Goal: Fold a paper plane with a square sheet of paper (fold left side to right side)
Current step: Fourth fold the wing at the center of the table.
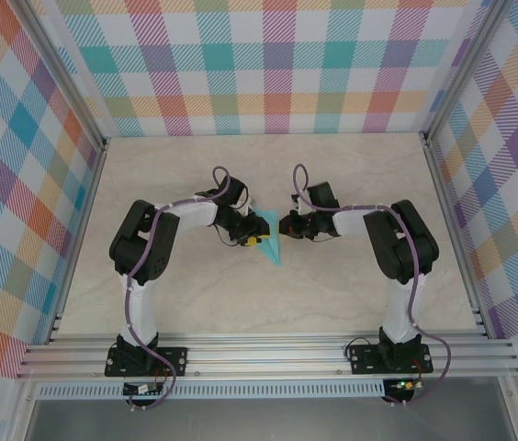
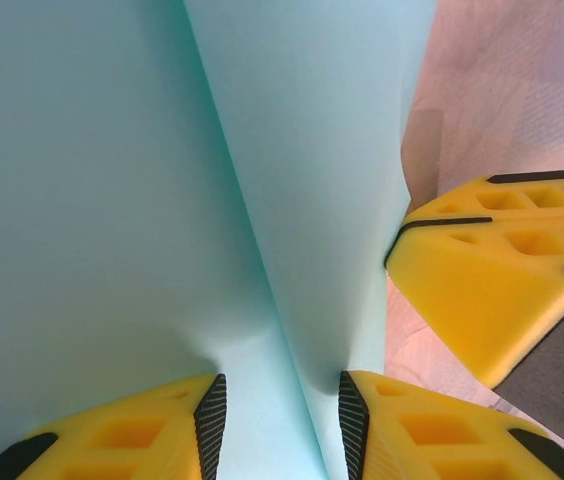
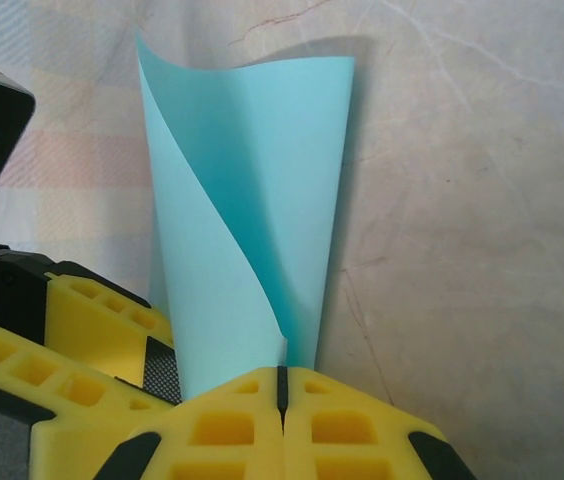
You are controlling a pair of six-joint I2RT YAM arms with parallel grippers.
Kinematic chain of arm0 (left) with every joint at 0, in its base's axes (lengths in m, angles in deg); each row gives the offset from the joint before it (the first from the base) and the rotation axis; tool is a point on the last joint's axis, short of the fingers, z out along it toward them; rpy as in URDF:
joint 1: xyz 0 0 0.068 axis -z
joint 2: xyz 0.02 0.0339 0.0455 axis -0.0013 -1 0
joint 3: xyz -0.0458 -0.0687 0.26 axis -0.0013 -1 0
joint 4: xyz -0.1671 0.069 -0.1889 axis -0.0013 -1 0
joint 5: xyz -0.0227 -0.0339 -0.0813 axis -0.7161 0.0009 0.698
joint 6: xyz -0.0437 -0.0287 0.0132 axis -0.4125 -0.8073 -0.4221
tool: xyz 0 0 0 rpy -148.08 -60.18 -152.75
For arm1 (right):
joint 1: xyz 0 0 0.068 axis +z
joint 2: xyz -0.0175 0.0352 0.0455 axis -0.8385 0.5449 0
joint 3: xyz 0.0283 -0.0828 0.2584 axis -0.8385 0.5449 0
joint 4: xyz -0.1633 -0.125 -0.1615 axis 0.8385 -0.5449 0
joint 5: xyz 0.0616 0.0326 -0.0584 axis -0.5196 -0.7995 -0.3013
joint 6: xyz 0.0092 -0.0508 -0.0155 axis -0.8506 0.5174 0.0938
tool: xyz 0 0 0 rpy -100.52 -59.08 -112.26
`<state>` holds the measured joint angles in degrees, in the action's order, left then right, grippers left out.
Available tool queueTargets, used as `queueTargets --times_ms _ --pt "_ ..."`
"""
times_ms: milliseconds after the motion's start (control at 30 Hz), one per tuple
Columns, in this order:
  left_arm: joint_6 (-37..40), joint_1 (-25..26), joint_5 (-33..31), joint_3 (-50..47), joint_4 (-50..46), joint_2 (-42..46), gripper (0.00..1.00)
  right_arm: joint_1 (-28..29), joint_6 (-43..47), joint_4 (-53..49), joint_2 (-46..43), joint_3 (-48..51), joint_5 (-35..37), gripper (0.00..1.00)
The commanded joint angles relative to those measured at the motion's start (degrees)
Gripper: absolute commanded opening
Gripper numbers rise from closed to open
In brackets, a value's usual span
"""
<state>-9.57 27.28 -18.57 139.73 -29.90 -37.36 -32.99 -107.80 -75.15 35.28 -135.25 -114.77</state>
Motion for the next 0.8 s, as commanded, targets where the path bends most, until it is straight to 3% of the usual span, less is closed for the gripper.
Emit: queueTargets --times_ms 0,433,767 --pt "0.27 0.41 -3.79 -0.08 -2.31 -2.38 0.38 -0.26 1.18 -0.83 1.49 -0.93 0.14 0.0" --pt "0.17 0.42 -3.4 0.82 -2.51 -1.67 0.38 0.19 1.23 -0.81 1.46 2.66 0.28 0.0" --pt "2.32 -0.38 -2.33 7.9 -7.87 4.54 0.43 0.36 2.72 -3.54 2.36 1.34 1.59 0.0"
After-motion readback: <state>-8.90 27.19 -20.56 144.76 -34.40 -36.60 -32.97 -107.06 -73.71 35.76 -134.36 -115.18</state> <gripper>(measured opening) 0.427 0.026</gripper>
